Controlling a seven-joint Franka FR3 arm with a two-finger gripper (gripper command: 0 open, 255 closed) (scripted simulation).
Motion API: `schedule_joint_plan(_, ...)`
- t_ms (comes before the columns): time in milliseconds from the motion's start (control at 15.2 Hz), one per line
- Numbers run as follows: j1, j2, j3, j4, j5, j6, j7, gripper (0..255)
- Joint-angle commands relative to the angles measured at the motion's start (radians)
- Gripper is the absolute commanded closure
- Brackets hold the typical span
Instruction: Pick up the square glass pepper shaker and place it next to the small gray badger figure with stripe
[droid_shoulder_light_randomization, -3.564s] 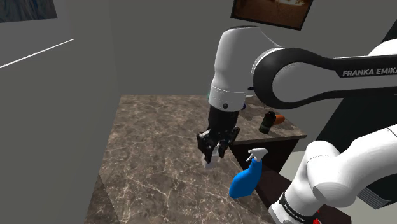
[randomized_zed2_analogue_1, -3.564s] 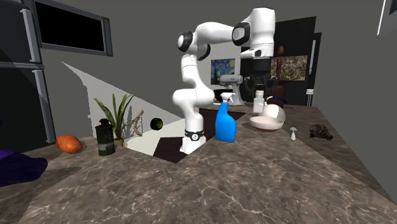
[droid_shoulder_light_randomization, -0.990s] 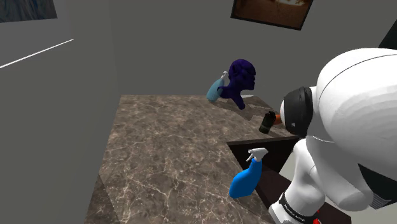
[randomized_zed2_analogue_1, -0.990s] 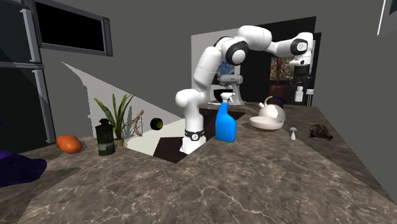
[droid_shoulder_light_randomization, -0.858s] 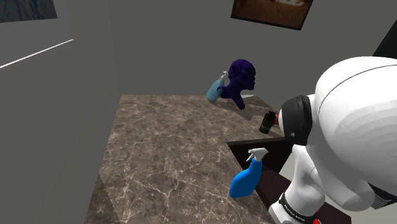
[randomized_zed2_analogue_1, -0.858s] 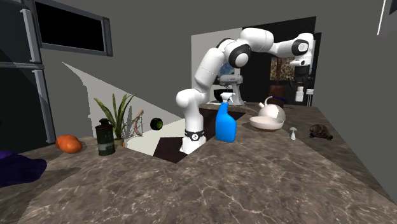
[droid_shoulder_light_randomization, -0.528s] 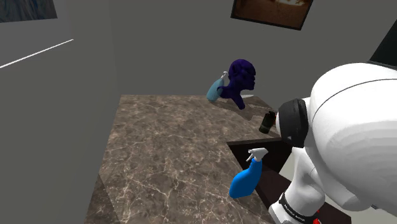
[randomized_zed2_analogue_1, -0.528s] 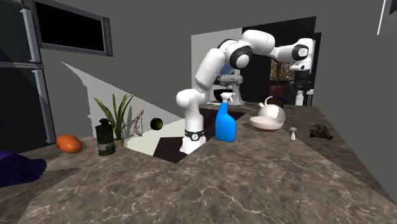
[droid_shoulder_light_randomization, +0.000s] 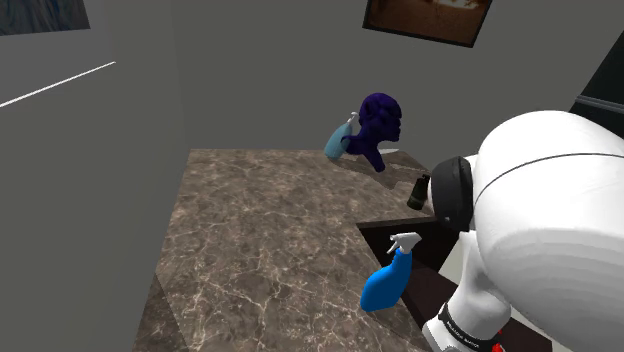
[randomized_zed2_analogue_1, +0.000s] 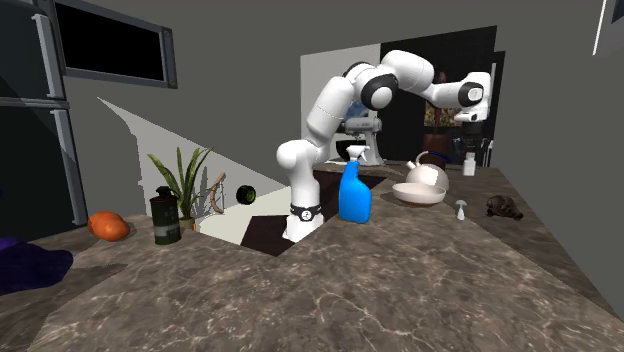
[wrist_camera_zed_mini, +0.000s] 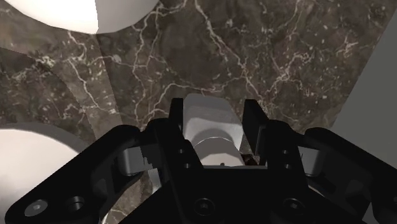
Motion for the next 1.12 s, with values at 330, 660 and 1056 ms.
schedule_joint_plan(330,-0.002,0.026,-0.020,-0.063,-0.027,0.079,0.015,255)
schedule_joint_plan(660,0.002,0.048,-0.038,-0.100,-0.049,0.131,0.028,255)
schedule_joint_plan(1056,0.008,0.070,-0.056,-0.127,-0.071,0.174,0.039,255)
